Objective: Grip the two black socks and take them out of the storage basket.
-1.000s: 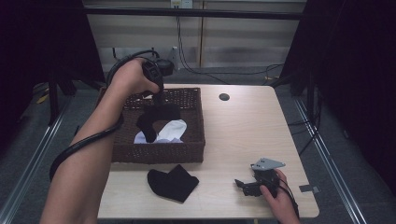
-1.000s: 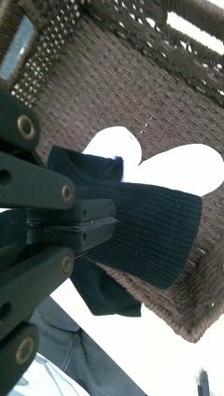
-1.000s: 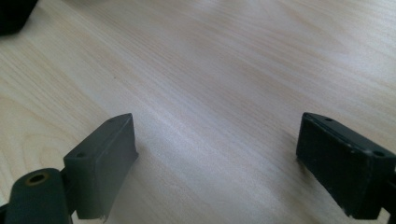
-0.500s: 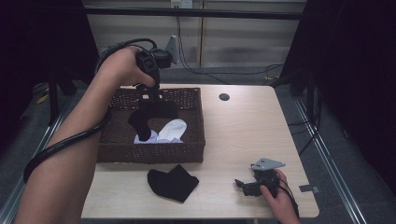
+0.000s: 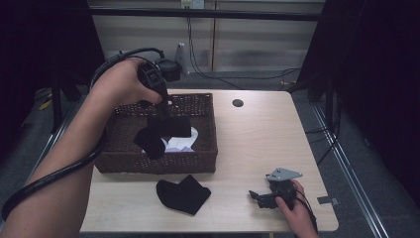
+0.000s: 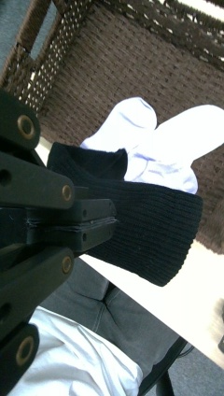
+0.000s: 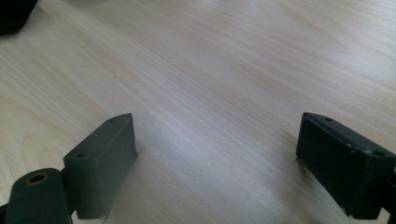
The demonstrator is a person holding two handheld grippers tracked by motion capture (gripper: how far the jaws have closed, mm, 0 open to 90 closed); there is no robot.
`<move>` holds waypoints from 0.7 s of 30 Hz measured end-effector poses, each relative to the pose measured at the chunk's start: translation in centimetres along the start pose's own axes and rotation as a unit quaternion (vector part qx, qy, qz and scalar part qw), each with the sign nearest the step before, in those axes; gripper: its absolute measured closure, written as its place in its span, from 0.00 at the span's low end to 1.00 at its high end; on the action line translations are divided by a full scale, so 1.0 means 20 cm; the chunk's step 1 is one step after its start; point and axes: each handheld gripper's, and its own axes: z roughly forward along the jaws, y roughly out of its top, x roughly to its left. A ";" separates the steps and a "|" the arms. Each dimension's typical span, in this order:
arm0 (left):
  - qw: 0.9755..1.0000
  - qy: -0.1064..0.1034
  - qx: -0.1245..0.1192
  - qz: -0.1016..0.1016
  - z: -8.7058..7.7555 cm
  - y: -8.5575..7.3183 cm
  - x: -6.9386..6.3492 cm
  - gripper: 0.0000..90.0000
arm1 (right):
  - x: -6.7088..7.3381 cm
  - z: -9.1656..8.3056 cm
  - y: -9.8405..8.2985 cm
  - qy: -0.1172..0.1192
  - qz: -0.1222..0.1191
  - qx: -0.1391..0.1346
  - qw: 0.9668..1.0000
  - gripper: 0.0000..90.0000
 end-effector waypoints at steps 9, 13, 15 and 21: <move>1.000 -0.006 -0.006 0.022 0.06 -0.07 -0.11 0.99 | 0.00 0.00 0.00 -0.001 0.000 0.000 1.000 0.13; 1.000 -0.008 -0.003 0.023 0.11 -0.08 -0.14 0.99 | 0.00 0.00 0.00 -0.001 0.002 0.000 1.000 0.13; 1.000 -0.010 0.002 0.025 0.14 -0.08 -0.14 0.99 | 0.00 0.00 0.00 -0.001 0.002 0.000 1.000 0.13; 1.000 -0.004 0.008 0.020 0.14 -0.08 -0.11 0.99 | 0.00 0.00 0.00 -0.001 0.002 0.000 1.000 0.13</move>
